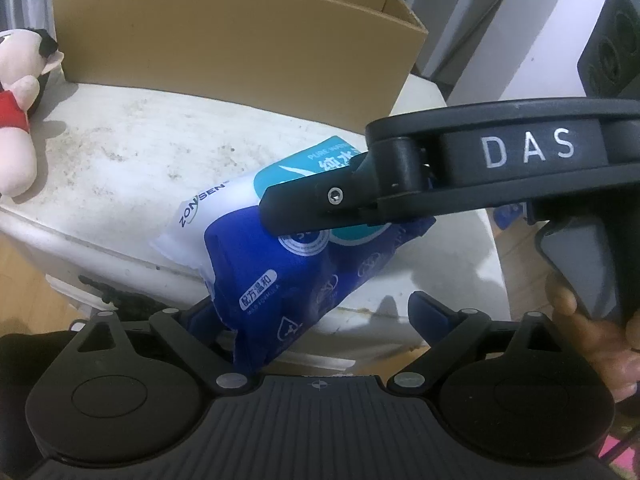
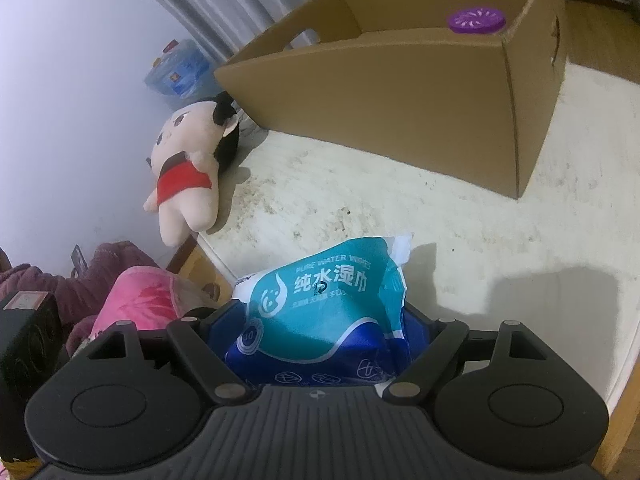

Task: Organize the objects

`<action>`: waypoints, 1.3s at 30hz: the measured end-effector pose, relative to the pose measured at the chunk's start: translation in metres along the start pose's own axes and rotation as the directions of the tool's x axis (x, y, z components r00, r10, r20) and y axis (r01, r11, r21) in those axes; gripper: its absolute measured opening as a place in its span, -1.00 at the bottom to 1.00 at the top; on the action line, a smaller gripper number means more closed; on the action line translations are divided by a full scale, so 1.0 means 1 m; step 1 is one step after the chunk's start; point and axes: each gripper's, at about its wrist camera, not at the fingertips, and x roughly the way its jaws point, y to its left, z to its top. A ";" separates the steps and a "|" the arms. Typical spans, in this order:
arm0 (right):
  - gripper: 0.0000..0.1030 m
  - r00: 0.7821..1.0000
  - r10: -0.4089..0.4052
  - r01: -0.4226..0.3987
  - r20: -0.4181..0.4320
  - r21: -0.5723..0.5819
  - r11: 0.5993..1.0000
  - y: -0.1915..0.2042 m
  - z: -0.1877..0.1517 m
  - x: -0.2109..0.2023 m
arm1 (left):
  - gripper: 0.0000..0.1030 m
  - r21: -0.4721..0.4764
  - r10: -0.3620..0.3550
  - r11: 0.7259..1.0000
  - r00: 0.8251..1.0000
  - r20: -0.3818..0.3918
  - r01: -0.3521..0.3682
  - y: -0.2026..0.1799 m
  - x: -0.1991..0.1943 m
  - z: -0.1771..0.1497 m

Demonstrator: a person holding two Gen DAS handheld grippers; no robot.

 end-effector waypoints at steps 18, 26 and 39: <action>0.65 1.000 0.004 -0.004 0.005 0.008 1.000 -0.005 0.000 0.004 | 0.83 0.040 0.025 0.999 1.000 0.013 -0.025 -0.010 0.014 -0.007; 0.66 1.000 0.008 -0.008 0.004 0.014 1.000 -0.005 -0.001 0.004 | 0.84 0.046 0.035 0.998 0.999 0.014 -0.035 -0.012 0.016 -0.006; 0.67 1.000 0.010 -0.010 0.003 0.018 1.000 -0.005 -0.001 0.004 | 0.86 0.058 0.045 0.997 0.999 0.017 -0.046 -0.019 0.016 -0.005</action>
